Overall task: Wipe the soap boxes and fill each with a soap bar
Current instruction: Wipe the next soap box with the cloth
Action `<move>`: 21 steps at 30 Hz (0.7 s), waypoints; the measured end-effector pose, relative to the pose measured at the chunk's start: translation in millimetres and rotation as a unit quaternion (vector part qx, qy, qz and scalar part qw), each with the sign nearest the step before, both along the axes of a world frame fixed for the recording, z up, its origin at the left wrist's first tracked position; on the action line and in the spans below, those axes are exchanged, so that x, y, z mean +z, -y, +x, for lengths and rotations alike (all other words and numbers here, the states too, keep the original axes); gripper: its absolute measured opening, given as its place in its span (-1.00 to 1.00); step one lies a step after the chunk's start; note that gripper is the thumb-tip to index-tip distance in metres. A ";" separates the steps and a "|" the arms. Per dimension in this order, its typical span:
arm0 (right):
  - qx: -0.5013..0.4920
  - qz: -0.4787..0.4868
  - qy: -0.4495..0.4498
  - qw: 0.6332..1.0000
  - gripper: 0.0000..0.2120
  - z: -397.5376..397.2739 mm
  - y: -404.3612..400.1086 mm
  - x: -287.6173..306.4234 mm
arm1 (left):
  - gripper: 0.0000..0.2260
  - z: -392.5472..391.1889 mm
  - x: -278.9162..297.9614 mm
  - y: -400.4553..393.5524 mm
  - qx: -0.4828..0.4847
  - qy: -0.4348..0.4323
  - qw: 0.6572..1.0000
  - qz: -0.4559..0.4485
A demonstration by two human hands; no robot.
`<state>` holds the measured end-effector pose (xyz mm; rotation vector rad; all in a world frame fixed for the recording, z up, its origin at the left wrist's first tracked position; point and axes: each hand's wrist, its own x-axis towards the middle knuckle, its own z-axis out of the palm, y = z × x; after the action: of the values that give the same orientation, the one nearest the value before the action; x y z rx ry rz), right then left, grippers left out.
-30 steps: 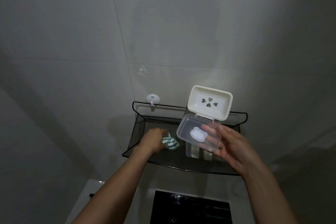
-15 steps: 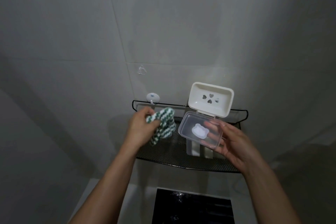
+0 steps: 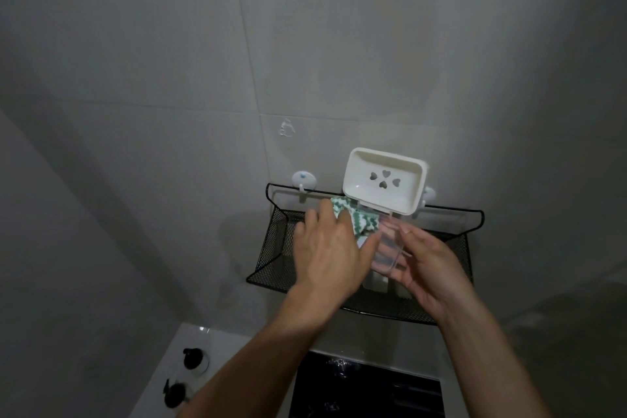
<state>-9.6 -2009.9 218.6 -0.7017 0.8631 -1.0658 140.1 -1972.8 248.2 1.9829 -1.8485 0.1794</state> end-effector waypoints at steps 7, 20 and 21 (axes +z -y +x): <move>0.004 -0.008 0.010 1.000 -0.76 7.8 -4.7 1.0 | -0.83 -8.5 7.8 7.1 0.021 -0.092 0.995 0.014; 0.005 -0.002 0.050 0.999 -0.71 0.3 -0.5 2.9 | -0.68 -2.7 18.1 5.4 -0.168 -0.066 0.983 0.044; 0.004 0.001 0.057 0.998 -0.70 -0.9 0.1 2.8 | -0.69 0.0 17.6 5.9 -0.160 -0.062 0.985 0.031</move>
<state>-10.5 -2009.9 221.4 -0.6363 0.7630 -1.0883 140.2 -1978.7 265.8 1.6639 -2.0772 -0.0962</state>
